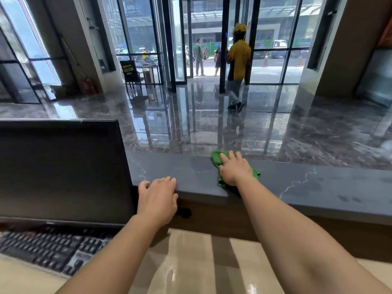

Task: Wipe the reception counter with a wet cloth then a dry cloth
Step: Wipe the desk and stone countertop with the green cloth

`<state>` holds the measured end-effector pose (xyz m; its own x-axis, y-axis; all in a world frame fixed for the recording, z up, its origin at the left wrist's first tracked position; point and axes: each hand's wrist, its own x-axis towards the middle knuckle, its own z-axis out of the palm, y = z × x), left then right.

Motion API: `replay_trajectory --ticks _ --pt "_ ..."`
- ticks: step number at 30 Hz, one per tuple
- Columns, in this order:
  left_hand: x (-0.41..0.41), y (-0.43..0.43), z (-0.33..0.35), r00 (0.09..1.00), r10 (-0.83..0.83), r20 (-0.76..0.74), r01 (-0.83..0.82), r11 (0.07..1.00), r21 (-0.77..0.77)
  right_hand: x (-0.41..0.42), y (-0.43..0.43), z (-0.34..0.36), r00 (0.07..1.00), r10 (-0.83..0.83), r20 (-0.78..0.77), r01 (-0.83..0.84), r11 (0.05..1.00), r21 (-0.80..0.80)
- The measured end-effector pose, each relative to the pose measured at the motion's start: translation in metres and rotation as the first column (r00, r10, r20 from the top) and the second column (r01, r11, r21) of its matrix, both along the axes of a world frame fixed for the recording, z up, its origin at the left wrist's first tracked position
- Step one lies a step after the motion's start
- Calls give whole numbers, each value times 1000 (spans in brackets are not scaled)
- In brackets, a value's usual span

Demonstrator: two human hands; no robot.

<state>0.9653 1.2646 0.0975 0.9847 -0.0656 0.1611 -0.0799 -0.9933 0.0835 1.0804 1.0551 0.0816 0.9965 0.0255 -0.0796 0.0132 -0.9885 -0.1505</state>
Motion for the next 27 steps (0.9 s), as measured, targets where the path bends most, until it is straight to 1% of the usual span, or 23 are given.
replay_trajectory --ticks 2,4,8,10,15,19,24,27 --pt "-4 4 2 999 39 28 -39 999 21 -3 -25 -4 995 -95 31 96 995 -11" --pt "-9 4 -2 999 54 9 -54 998 36 -5 -38 -6 985 -165 39 166 986 -9" --pt "-14 10 -14 999 0 -40 2 998 58 -6 -24 -5 979 -195 64 197 980 -23" --pt "-14 15 -14 998 -28 -53 31 998 54 -2 -8 -5 982 -177 67 179 983 -27" --pt "-17 29 -18 995 -79 -59 79 997 0 16 56 -3 999 6 49 -5 1000 -31" --pt "-13 38 -23 992 -103 -75 102 995 -7 30 117 -2 983 179 28 -178 983 -34" --pt "-9 41 -22 990 -104 -90 107 994 29 40 175 3 902 431 3 -431 902 12" --pt "-10 40 -21 991 -98 -95 102 994 46 40 188 3 856 516 -8 -516 856 2"
